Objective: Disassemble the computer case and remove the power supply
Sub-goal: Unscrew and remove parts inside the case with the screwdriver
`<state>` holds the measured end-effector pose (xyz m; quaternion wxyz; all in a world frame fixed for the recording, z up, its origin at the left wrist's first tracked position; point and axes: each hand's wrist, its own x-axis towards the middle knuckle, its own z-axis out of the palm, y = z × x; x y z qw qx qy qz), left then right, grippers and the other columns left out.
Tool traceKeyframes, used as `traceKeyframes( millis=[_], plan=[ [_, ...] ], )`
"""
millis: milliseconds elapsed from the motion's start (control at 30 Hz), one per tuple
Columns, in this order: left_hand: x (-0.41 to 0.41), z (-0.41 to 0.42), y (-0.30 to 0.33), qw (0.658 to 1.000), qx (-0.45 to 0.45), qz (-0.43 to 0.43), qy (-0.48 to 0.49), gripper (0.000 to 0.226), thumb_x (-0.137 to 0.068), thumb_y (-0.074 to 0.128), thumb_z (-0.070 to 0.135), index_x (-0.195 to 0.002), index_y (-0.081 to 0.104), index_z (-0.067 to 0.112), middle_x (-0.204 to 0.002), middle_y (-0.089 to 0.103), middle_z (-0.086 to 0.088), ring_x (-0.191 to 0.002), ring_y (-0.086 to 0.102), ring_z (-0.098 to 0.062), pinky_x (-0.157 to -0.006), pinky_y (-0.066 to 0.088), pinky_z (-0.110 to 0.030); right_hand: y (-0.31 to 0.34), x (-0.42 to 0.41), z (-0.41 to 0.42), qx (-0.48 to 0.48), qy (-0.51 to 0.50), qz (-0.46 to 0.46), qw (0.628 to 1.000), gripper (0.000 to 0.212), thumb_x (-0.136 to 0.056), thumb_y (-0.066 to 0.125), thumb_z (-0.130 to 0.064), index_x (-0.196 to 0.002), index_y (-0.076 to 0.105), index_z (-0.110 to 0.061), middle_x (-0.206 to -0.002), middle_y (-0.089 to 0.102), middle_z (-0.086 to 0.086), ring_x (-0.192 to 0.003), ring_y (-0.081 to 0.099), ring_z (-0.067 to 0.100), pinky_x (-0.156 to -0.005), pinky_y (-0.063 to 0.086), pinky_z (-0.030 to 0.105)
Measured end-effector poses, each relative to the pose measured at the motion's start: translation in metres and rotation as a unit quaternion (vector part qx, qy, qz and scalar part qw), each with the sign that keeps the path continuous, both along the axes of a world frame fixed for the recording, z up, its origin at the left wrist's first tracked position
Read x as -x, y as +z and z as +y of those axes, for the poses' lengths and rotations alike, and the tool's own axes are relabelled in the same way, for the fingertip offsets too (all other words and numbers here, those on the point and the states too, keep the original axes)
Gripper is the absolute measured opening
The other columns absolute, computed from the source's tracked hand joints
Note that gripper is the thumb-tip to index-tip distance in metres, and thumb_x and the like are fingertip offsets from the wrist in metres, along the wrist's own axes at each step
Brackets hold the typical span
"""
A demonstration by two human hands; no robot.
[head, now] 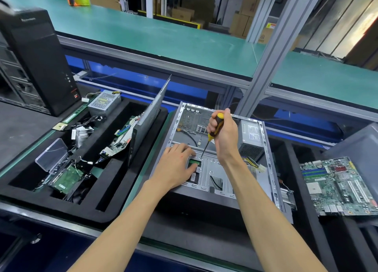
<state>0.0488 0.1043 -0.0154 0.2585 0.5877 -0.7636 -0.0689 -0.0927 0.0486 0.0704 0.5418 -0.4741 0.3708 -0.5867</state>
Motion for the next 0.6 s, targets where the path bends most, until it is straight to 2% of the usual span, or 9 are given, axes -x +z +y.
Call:
traceKeyframes(
  millis=[100,167,267,333,433,600],
  plan=[
    [-0.0001,0.0014,0.0,1.0,-0.002,0.004,-0.001,0.036,-0.093,0.058,0.045,-0.123,0.062,0.025,-0.124,0.056,0.008,-0.121,0.046,-0.013,-0.107,0.032,-0.032,-0.0018,-0.0011,0.0022,0.01,0.001,0.007,1.0,0.031,-0.102,0.045,-0.046,-0.086,0.058,-0.023,-0.065,0.046,-0.005,-0.059,0.039,0.012,-0.061,0.036,0.026],
    [-0.0003,0.0022,0.0002,1.0,-0.002,0.005,-0.001,0.036,-0.093,0.058,0.045,-0.123,0.062,0.025,-0.124,0.055,0.008,-0.121,0.046,-0.013,-0.107,0.032,-0.032,-0.0028,-0.0004,0.0039,0.024,-0.018,0.034,0.999,0.022,-0.1,0.054,-0.039,-0.096,0.048,-0.017,-0.068,0.047,-0.005,-0.061,0.041,0.012,-0.062,0.038,0.027],
    [-0.0001,0.0023,0.0006,1.0,-0.007,0.005,-0.002,0.037,-0.093,0.057,0.045,-0.124,0.061,0.026,-0.126,0.055,0.008,-0.122,0.046,-0.013,-0.108,0.031,-0.033,-0.0064,0.0026,0.0061,0.013,-0.054,0.055,0.997,0.02,-0.1,0.057,-0.034,-0.102,0.054,-0.013,-0.079,0.057,-0.001,-0.069,0.052,0.012,-0.065,0.045,0.027],
    [0.0,0.0024,0.0011,1.0,-0.007,0.005,-0.002,0.037,-0.093,0.057,0.045,-0.125,0.061,0.026,-0.126,0.055,0.008,-0.122,0.046,-0.013,-0.108,0.032,-0.033,-0.0078,0.0039,0.0071,0.004,-0.062,0.056,0.997,0.022,-0.101,0.055,-0.036,-0.104,0.063,-0.016,-0.086,0.058,0.002,-0.076,0.054,0.014,-0.066,0.046,0.027],
    [0.0002,0.0023,0.0015,1.0,-0.006,0.003,-0.001,0.037,-0.093,0.057,0.045,-0.125,0.061,0.026,-0.126,0.055,0.008,-0.122,0.046,-0.013,-0.108,0.032,-0.033,-0.0064,0.0037,0.0077,0.006,-0.045,0.045,0.998,0.029,-0.1,0.05,-0.04,-0.109,0.072,-0.023,-0.084,0.056,-0.001,-0.079,0.052,0.014,-0.067,0.045,0.026],
    [0.0004,0.0024,0.0016,1.0,-0.002,0.004,-0.002,0.036,-0.093,0.058,0.045,-0.124,0.061,0.026,-0.125,0.055,0.008,-0.121,0.047,-0.013,-0.108,0.032,-0.033,-0.0049,0.0022,0.0038,0.017,-0.04,0.004,0.999,0.033,-0.104,0.037,-0.032,-0.123,0.062,-0.02,-0.075,0.055,-0.007,-0.069,0.05,0.01,-0.065,0.042,0.024]
  ],
)
